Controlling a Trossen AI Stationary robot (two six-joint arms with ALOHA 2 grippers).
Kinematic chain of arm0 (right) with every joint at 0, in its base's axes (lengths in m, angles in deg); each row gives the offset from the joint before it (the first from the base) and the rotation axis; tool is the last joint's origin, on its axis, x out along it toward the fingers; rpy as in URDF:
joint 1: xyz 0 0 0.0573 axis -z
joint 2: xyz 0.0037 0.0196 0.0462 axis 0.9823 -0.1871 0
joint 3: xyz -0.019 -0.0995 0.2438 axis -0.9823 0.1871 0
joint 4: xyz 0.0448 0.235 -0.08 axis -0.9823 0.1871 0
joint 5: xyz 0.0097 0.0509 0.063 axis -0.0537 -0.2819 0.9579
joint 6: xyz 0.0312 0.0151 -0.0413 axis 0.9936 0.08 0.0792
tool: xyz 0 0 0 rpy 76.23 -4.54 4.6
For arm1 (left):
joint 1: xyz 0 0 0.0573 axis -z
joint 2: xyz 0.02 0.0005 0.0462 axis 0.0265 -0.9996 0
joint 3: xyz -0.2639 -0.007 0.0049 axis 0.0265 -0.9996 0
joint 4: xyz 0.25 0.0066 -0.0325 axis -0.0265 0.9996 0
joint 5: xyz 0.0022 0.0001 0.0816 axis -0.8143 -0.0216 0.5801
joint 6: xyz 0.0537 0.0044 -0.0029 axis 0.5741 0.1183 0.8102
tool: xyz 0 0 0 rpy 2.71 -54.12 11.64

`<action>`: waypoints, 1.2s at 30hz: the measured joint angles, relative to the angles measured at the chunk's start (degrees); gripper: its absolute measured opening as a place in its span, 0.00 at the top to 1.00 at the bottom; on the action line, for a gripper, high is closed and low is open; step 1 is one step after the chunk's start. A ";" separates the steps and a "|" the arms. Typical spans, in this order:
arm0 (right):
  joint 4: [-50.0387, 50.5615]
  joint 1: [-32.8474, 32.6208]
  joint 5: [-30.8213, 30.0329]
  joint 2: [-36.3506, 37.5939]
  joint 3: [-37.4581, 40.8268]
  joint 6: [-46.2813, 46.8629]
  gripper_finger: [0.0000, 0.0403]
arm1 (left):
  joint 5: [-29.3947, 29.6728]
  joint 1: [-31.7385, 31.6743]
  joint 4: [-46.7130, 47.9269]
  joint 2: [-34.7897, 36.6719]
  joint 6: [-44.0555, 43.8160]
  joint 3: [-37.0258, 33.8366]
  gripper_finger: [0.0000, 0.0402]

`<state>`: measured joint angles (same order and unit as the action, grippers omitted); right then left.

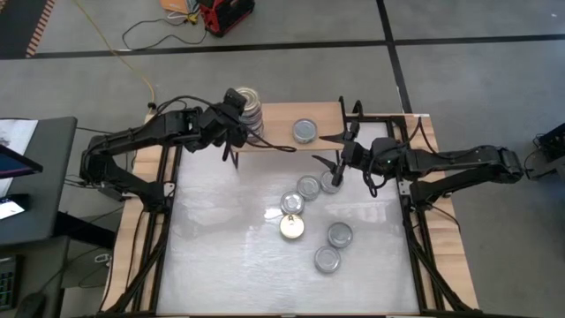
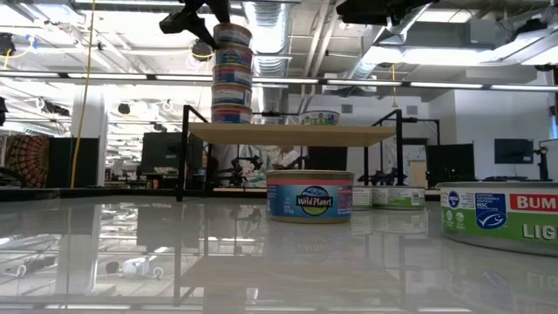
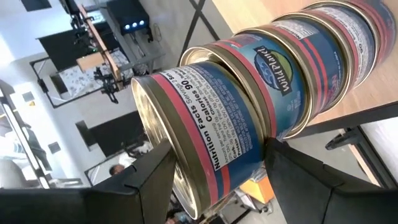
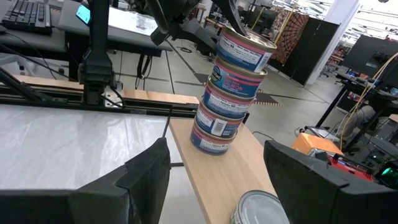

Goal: Stack canned seafood by type on shelf
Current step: Stack the blue tuna can on top of the blue tuna can

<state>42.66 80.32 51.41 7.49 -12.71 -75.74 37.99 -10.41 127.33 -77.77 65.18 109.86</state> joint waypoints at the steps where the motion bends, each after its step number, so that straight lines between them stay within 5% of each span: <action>1: 0.00 0.00 0.00 0.00 0.00 0.00 0.28 | -0.32 0.00 0.01 0.02 0.74 0.01 0.43; 10: 0.02 0.00 0.00 0.00 0.00 0.00 0.28 | -0.38 0.04 0.67 0.02 2.70 0.03 0.43; 23: 0.22 0.00 0.01 0.02 0.00 0.04 0.28 | 9.13 2.48 -2.79 0.41 -1.85 -0.15 0.43; 36: 2.39 -1.04 -0.66 0.57 -0.02 0.17 0.28 | 10.68 10.37 -6.82 3.08 -8.63 -0.06 0.43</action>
<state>45.05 79.28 50.74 8.07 -12.73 -75.57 48.67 -0.04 120.51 -74.69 56.55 109.80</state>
